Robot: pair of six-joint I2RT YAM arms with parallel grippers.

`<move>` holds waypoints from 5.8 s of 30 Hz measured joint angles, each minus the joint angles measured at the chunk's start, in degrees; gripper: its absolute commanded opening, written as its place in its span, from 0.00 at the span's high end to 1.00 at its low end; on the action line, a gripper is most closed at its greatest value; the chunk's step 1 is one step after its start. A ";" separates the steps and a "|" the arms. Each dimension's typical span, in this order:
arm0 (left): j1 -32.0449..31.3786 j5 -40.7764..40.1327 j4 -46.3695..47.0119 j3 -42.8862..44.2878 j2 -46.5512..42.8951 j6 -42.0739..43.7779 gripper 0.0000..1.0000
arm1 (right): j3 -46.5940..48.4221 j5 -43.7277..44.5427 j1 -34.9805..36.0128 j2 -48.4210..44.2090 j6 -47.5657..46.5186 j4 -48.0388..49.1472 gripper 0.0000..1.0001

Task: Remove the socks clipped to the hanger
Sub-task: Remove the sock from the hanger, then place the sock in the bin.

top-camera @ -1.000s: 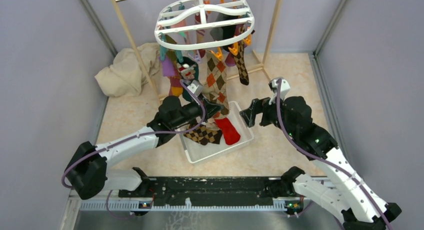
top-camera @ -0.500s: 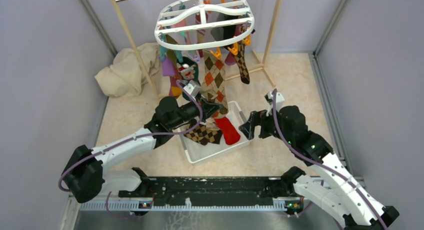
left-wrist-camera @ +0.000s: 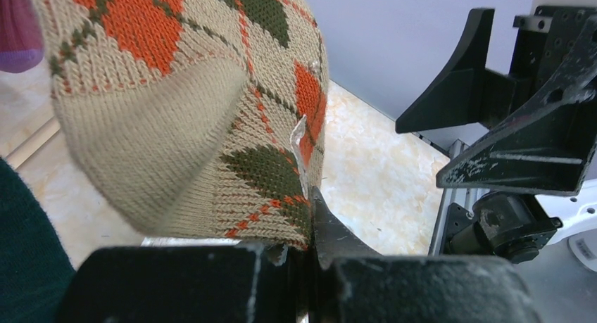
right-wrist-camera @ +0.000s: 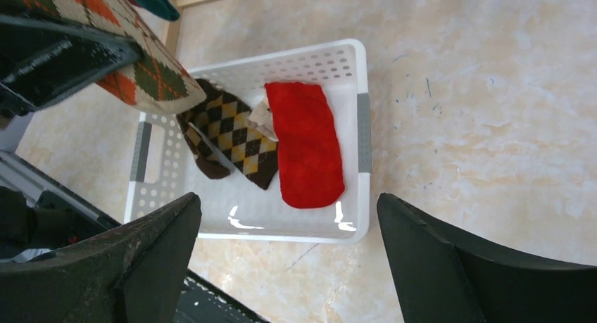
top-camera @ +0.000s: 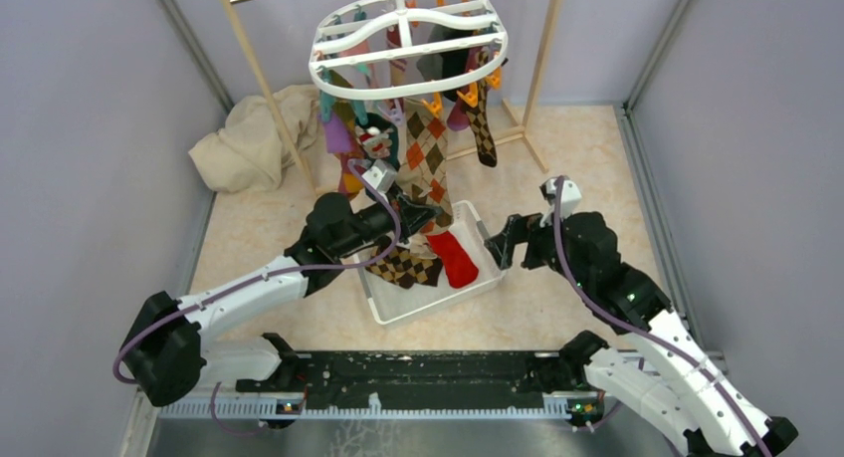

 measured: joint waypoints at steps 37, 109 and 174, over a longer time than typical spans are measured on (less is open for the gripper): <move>0.00 -0.20 -1.68 -0.50 -0.04 -0.04 0.98 | 42.01 -1.18 4.46 37.77 -13.90 21.49 0.30; 0.00 -0.26 0.09 -2.27 -0.02 -0.33 0.99 | 51.45 17.62 13.09 44.54 -26.40 22.91 0.69; -6.95 -2.56 -14.80 -0.13 -0.33 -0.72 0.01 | 18.58 22.49 13.31 22.23 -13.55 21.55 0.22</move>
